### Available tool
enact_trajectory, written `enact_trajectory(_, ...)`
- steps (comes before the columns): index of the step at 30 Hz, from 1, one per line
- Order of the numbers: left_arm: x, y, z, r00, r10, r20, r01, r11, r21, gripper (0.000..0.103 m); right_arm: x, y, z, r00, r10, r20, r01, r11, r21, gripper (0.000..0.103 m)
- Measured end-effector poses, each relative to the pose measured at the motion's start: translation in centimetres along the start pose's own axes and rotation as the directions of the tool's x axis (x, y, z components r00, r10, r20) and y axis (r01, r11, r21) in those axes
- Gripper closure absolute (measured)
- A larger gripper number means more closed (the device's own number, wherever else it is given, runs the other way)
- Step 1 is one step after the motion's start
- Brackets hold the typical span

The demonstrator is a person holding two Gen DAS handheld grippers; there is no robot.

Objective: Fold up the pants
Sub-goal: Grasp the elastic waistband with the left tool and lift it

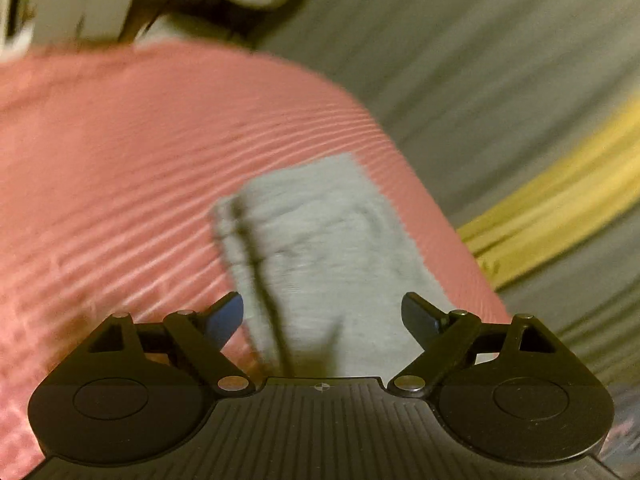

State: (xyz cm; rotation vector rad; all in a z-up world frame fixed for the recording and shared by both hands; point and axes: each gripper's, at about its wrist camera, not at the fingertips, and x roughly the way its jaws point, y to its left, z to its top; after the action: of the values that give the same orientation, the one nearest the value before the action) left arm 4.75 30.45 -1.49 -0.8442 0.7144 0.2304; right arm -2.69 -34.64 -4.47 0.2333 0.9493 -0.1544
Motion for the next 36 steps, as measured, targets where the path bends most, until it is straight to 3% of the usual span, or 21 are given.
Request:
enact_trajectory(2, 1.4, 1.7, 0.1, 1.0, -0.015, -0.025, 0.013, 0.997, -0.072, 0.014, 0.1, 0.3, 0.0, 1.0, -0.008, 0.004, 0.008, 1.0, -0.008, 0.004)
enact_trajectory(7, 3.7, 2.5, 0.2, 0.994, -0.108, -0.031, 0.102, 0.983, -0.152, 0.014, 0.2, 0.8, -0.2, 1.0, -0.022, 0.008, 0.022, 1.0, -0.002, 0.004)
enact_trajectory(9, 4.3, 2.8, 0.6, 0.997, -0.065, -0.036, 0.058, 0.981, -0.186, 0.015, 0.2, 1.2, -0.3, 0.999, -0.033, 0.013, 0.033, 0.999, -0.005, 0.004)
enact_trajectory(12, 4.7, 3.4, 0.8, 0.997, -0.06, -0.038, 0.051, 0.978, -0.204, 0.017, 0.2, 1.3, -0.4, 0.999, -0.042, 0.016, 0.042, 0.999, -0.008, 0.004)
enact_trajectory(18, 4.7, 4.4, 0.6, 0.993, -0.109, -0.046, 0.098, 0.975, -0.201, 0.017, 0.5, 1.9, -0.6, 0.999, -0.045, 0.026, 0.045, 0.999, -0.001, 0.004)
enact_trajectory(20, 5.0, 4.8, 0.8, 0.988, -0.154, -0.028, 0.143, 0.964, -0.224, 0.017, 0.6, 2.3, -0.7, 0.998, -0.051, 0.035, 0.051, 0.999, -0.007, 0.004)
enact_trajectory(22, 5.4, 5.6, 1.0, 0.978, -0.21, 0.0, 0.202, 0.937, -0.287, 0.019, 0.7, 2.7, -0.8, 0.997, -0.059, 0.044, 0.06, 0.998, -0.015, 0.004)
enact_trajectory(24, 5.6, 5.9, 1.1, 0.976, -0.217, 0.01, 0.209, 0.926, -0.315, 0.028, 0.7, 3.0, -0.9, 0.997, -0.063, 0.048, 0.064, 0.998, -0.018, 0.004)
enact_trajectory(26, 5.6, 5.8, 1.1, 0.975, -0.22, 0.013, 0.214, 0.929, -0.301, 0.038, 0.6, 3.1, -1.0, 0.997, -0.062, 0.048, 0.063, 0.998, -0.015, 0.004)
enact_trajectory(29, 4.7, 4.8, 0.8, 0.977, -0.212, 0.029, 0.214, 0.96, -0.182, 0.05, 0.5, 3.2, -1.3, 0.997, -0.063, 0.05, 0.064, 0.998, -0.014, 0.004)
enact_trajectory(31, 4.5, 4.4, 0.7, 0.975, -0.218, 0.038, 0.222, 0.965, -0.143, 0.05, 0.5, 3.3, -1.4, 0.997, -0.063, 0.049, 0.063, 0.998, -0.012, 0.004)
enact_trajectory(33, 5.0, 4.8, 0.8, 0.975, -0.22, 0.03, 0.222, 0.96, -0.173, 0.048, 0.5, 3.2, -1.2, 0.997, -0.062, 0.052, 0.063, 0.998, -0.014, 0.004)
enact_trajectory(36, 6.0, 5.3, 0.8, 0.978, -0.209, 0.002, 0.204, 0.953, -0.225, 0.036, 0.5, 3.2, -1.2, 0.996, -0.064, 0.056, 0.065, 0.998, -0.017, 0.004)
